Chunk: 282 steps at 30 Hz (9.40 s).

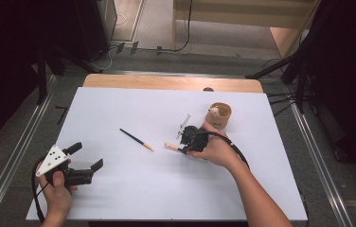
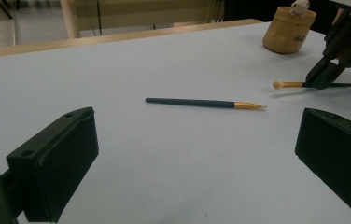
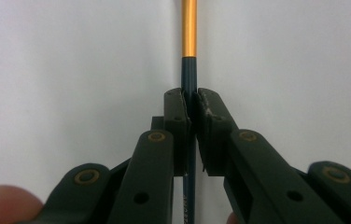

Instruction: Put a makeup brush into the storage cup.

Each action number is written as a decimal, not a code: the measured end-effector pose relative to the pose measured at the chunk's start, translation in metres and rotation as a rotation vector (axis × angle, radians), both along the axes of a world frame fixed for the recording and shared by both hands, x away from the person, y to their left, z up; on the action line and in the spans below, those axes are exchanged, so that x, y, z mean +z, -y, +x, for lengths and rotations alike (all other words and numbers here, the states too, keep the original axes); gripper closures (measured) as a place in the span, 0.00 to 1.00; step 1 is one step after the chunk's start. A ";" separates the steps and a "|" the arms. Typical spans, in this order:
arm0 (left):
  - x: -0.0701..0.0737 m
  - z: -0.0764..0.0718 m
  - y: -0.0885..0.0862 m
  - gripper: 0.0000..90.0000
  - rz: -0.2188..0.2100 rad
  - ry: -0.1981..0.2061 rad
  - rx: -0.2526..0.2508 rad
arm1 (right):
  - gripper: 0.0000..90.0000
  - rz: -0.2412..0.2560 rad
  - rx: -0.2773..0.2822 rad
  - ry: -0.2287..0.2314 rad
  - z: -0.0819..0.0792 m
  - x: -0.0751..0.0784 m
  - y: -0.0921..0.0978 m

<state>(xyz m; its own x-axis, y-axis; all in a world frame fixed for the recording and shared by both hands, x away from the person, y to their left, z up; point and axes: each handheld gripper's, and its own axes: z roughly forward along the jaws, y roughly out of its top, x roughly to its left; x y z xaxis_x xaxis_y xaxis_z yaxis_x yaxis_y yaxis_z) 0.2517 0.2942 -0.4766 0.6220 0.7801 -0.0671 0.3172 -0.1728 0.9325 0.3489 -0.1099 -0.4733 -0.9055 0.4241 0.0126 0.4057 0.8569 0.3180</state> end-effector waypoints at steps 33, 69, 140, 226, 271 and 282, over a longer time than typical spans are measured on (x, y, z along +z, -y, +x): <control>0.001 -0.001 -0.001 0.00 -0.002 0.002 0.008 | 0.94 0.434 -0.247 0.186 -0.001 0.032 0.047; 0.000 -0.001 -0.001 0.00 0.001 0.002 0.009 | 0.94 0.721 -0.366 0.396 -0.003 0.056 0.080; 0.004 -0.005 -0.005 0.00 -0.031 0.044 0.015 | 0.94 0.832 -0.730 0.676 0.032 0.017 0.160; 0.003 -0.008 -0.001 0.00 -0.026 0.047 -0.001 | 0.00 0.797 -0.706 0.611 -0.130 -0.016 0.221; 0.022 0.003 0.033 0.00 -0.037 0.051 -0.072 | 0.00 0.797 -0.755 0.638 -0.155 -0.014 0.243; 0.028 0.024 0.049 0.00 -0.029 0.043 -0.088 | 0.00 0.794 -0.755 0.638 -0.154 -0.014 0.244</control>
